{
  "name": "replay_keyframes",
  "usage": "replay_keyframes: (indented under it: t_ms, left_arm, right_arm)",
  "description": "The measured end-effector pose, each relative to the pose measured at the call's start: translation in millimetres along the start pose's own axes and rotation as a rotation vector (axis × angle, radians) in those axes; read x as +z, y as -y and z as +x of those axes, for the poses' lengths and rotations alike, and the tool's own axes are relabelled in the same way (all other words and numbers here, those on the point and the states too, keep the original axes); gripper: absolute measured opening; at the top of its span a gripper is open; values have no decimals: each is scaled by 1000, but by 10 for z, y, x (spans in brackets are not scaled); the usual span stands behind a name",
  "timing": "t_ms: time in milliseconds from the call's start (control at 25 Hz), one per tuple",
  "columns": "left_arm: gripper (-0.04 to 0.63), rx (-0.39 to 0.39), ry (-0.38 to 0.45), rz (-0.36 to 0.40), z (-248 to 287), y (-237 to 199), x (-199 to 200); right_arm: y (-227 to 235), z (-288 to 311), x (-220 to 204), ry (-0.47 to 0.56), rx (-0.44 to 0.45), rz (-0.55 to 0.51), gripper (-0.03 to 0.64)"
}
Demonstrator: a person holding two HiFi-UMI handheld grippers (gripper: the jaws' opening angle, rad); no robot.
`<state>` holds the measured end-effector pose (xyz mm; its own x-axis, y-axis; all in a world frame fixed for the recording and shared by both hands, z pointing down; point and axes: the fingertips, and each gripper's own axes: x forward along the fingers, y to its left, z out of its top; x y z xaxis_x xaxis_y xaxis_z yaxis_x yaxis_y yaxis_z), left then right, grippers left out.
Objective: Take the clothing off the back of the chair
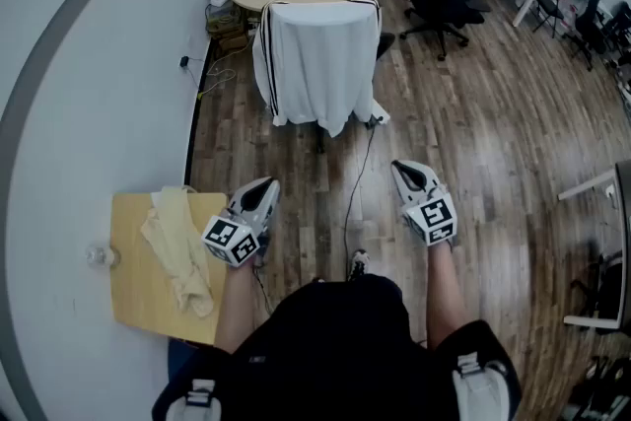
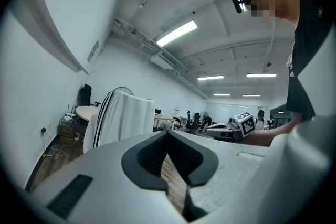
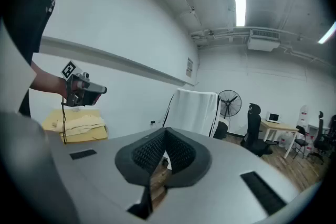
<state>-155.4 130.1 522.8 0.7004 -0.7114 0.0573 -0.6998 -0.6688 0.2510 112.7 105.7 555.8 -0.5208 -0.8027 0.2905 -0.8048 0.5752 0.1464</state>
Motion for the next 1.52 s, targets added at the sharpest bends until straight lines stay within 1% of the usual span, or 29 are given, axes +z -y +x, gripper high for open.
replay_keyframes:
  t_ms: [160, 360, 640, 800, 1000, 1200, 1360, 1520]
  left_arm:
    - [2, 2, -5, 17, -396, -242, 22]
    - [2, 22, 9, 1, -782, -421, -19]
    - [2, -10, 22, 0, -1012, -406, -44]
    - [2, -22, 21, 8, -1039, -410, -36]
    - [2, -20, 28, 16, -1006, -468, -21]
    - [2, -27, 22, 32, -888, -430, 24]
    - [2, -12, 17, 31, -830, -486, 45]
    - [2, -7, 15, 38, -730, -505, 63]
  right_arm:
    - [-321, 56, 129, 22, -45, -18, -6]
    - [-698, -5, 158, 17, -59, -39, -6]
    - [-975, -150, 115, 22, -77, -12, -6]
    - [-1029, -197, 128, 43, -93, -2, -6]
    - [-1019, -208, 107, 53, -100, -9, -6]
    - [-885, -205, 96, 65, -104, 2, -6]
    - [-776, -151, 110, 73, -103, -2, -6]
    - [-677, -99, 56, 53, -99, 8, -6]
